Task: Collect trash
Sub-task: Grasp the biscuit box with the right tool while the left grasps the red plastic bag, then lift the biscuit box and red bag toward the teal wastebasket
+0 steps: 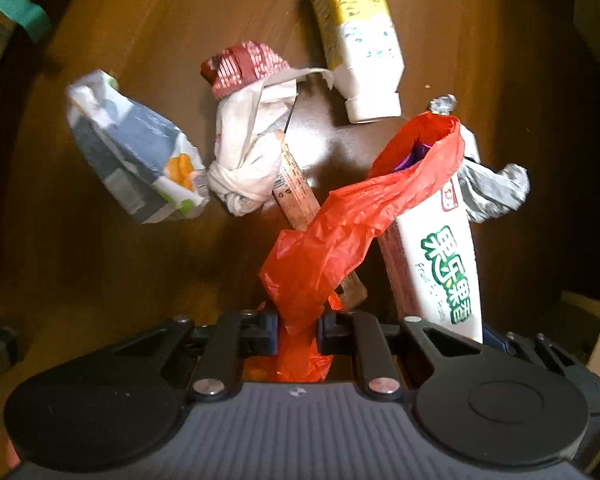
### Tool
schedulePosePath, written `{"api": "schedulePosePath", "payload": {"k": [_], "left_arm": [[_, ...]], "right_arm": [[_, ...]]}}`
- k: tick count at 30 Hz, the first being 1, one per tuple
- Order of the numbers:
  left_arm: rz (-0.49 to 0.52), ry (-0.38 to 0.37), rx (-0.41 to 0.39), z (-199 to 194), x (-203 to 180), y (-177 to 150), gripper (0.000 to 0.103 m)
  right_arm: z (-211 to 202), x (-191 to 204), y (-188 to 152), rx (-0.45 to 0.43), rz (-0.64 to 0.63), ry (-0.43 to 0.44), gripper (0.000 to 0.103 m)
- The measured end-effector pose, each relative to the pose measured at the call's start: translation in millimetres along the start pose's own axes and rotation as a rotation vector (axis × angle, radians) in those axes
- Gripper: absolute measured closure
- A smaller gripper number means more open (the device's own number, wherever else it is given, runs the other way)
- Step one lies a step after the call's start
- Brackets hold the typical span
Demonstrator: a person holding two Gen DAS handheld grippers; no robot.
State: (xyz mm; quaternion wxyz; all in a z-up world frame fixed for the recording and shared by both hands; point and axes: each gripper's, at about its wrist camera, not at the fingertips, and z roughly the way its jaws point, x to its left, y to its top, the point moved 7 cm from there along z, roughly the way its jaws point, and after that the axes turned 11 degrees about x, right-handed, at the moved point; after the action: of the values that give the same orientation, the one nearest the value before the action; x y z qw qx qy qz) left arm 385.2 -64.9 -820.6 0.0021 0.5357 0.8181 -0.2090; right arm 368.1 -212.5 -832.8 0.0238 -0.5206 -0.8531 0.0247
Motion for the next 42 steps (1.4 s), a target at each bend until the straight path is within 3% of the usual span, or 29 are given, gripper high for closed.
{"api": "schedulePosePath", "payload": {"k": [7,14,24,28,35,42], "left_arm": [[0.013,0.026,-0.028,-79,2,-34,0.088],[0.068,0.016,-0.087,-190,-11,-69,0.088],[0.083,-0.041,-0.189,-369,-20,-134,0.088],[0.099,-0.029,-0.227,-432,-19,-161,0.088],[0.054,-0.123,-0.293,-545,4,-202,0.088],[0.037,-0.168,-0.436,-650,45,-227,0.088]], "right_arm": [[-74,9,-28,0.024,0.09,0.097,0.058],[-189,24,-52,-0.002,0.102,0.161,0.059],[-388,43,-60,-0.141,0.041,0.237,0.06],[-461,57,-57,-0.214,-0.004,0.241,0.06],[-577,94,-59,-0.295,-0.061,0.29,0.061],[-667,139,-61,-0.389,-0.14,0.329,0.06]]}}
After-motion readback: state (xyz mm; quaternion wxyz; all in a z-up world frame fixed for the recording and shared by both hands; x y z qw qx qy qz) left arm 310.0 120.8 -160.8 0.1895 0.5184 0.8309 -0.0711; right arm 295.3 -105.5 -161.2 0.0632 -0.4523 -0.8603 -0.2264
